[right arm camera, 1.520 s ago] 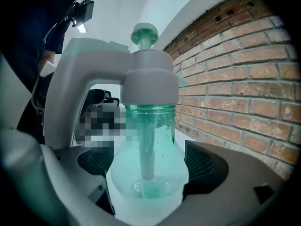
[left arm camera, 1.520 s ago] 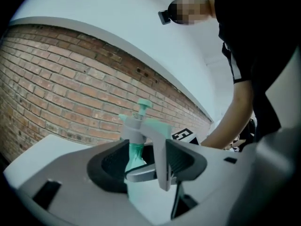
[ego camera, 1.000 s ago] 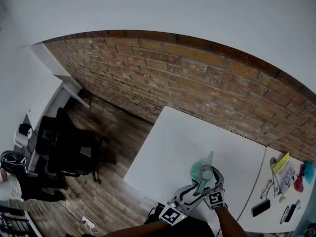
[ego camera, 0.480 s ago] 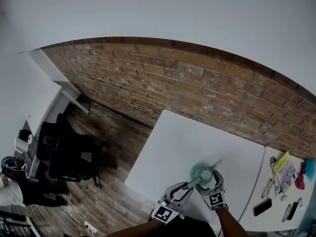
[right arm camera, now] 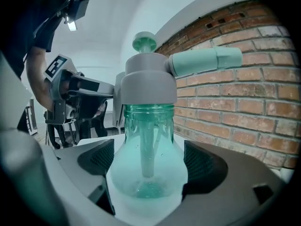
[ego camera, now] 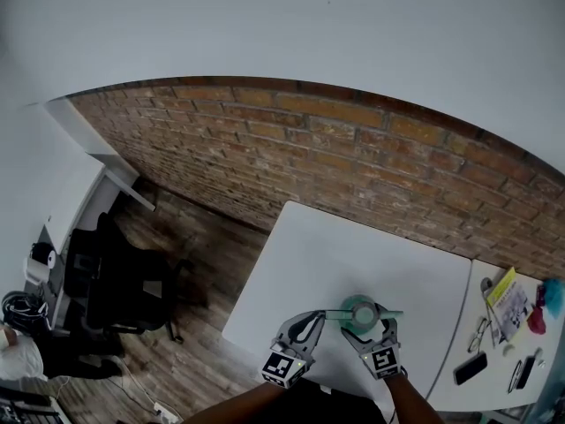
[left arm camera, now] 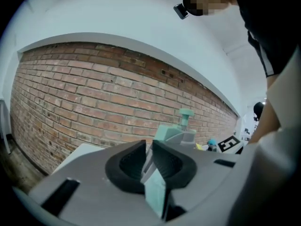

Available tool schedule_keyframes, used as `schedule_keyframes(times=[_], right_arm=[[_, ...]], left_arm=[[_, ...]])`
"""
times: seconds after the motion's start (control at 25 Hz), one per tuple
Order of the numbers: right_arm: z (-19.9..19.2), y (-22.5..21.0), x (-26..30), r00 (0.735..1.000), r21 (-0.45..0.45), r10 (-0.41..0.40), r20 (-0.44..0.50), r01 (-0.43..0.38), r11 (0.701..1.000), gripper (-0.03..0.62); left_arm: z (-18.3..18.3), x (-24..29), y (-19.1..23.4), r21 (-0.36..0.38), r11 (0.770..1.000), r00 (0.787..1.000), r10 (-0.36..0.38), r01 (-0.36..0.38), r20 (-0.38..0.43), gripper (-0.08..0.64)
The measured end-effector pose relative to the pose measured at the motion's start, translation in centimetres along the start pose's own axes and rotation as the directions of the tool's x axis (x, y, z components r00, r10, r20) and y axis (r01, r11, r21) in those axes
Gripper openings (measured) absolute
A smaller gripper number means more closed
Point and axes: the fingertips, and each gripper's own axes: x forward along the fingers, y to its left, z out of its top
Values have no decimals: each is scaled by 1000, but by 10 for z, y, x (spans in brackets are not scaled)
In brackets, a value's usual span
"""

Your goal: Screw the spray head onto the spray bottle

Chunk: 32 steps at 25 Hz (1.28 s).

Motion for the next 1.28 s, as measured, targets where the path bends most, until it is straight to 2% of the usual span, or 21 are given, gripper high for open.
schedule_keyframes(times=[0.08,0.24,0.36,0.52,0.72,1.08,1.28], right_arm=[[-1,0,0,1000,5,-4,1,4,1000,460],[4,2,0,1000,9,-9,-7,9,1000,460],[6,1,-1,1000,9,-8,-14,8,1000,460],[6,0,-1,1000,13,-10,-11,10,1000,460],[3,1,0,1000,13,-13,-7,13,1000,460],[3,2,1,1000,6,-13,-12,13,1000,460],[6,2,1,999,7,-7,-35,8,1000,460]], left_arm=[[3,7,1,3,1000,1000,0,0,-5,2],[8,9,4,-18,1000,1000,17,-17,-7,2],[9,-2,-10,-26,1000,1000,7,-7,-1,2],[-7,-2,-21,14,999,999,-29,29,-18,2],[-4,19,-9,20,1000,999,-24,24,-28,2],[7,69,-16,66,990,991,-124,127,-53,2],[9,90,-32,82,976,978,-196,201,-68,2]])
